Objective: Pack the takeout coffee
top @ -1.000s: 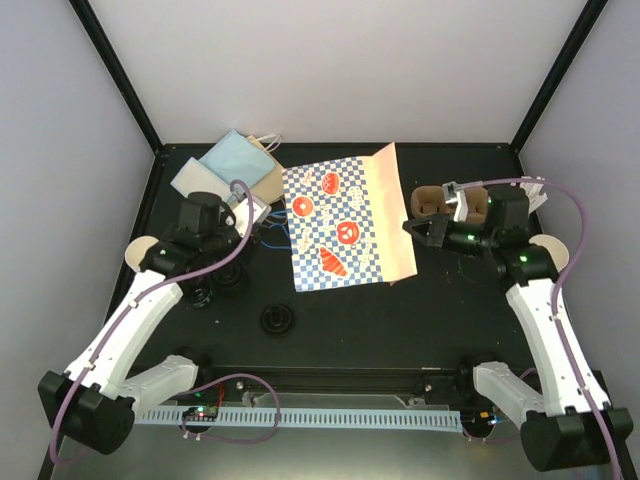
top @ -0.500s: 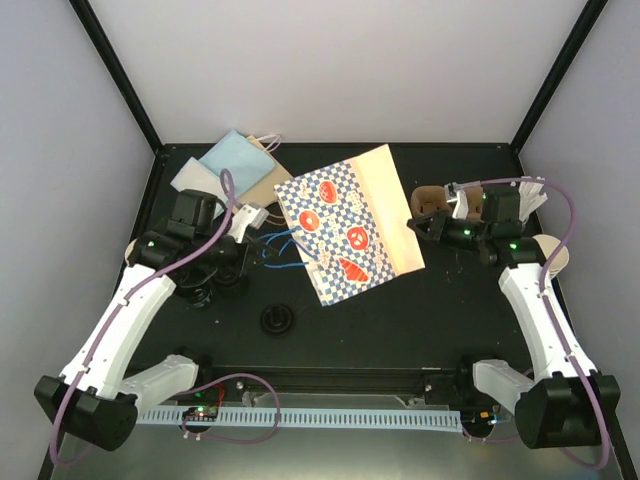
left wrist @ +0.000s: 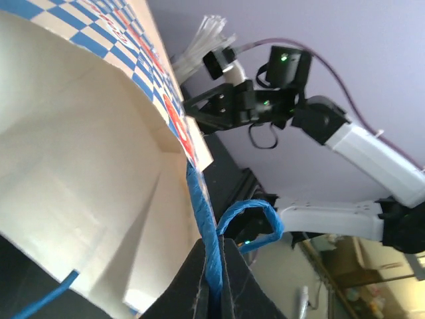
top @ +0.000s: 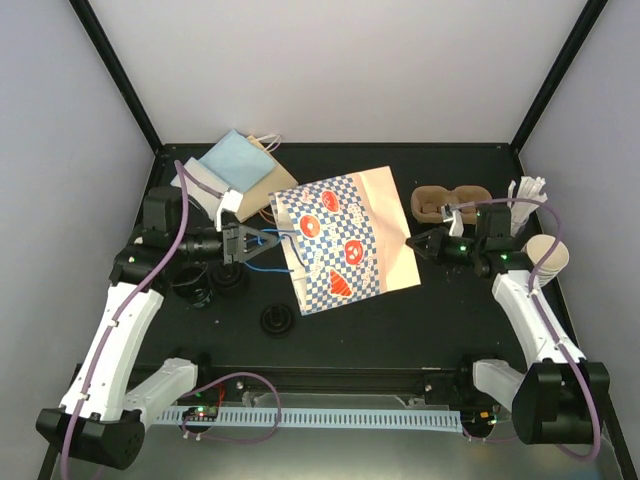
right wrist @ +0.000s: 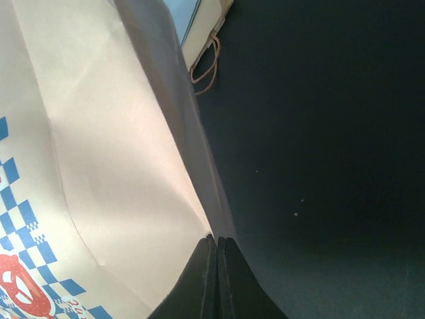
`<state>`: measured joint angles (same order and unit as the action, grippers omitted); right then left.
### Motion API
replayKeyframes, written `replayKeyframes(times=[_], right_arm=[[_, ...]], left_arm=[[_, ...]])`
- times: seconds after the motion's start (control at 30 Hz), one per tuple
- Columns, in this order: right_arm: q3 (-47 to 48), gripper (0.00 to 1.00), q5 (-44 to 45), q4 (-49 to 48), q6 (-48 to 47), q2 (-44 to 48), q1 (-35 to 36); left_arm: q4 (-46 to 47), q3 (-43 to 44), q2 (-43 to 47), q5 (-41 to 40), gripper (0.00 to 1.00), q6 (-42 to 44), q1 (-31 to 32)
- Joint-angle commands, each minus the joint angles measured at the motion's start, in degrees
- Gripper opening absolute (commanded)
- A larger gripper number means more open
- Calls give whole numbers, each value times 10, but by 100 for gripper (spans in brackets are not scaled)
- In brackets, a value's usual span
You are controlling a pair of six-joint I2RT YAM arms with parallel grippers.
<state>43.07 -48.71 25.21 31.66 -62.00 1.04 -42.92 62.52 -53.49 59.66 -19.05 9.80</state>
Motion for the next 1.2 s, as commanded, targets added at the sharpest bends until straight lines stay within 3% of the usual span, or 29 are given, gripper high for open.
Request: replayKeyframes(times=[0.0,0.37,0.6,0.9,1.17], right_arm=[[-27,1,44,-47,6,-20,-10],[-56,1,60,-95,1,-75,5],[-68,2,86,-118,0,-99,36],[-91,4,125,-142,-10,-120,69],[-93,21,133,-148,-22,-126,93]], left_arm=[[158,-25,27,81,2,-148,-9],[284,-34,29,102,2,-301,-7],[372,-29,19,65,2,-371,36],[383,19,-17,51,1,-406,60],[372,25,-29,36,2,-405,64]])
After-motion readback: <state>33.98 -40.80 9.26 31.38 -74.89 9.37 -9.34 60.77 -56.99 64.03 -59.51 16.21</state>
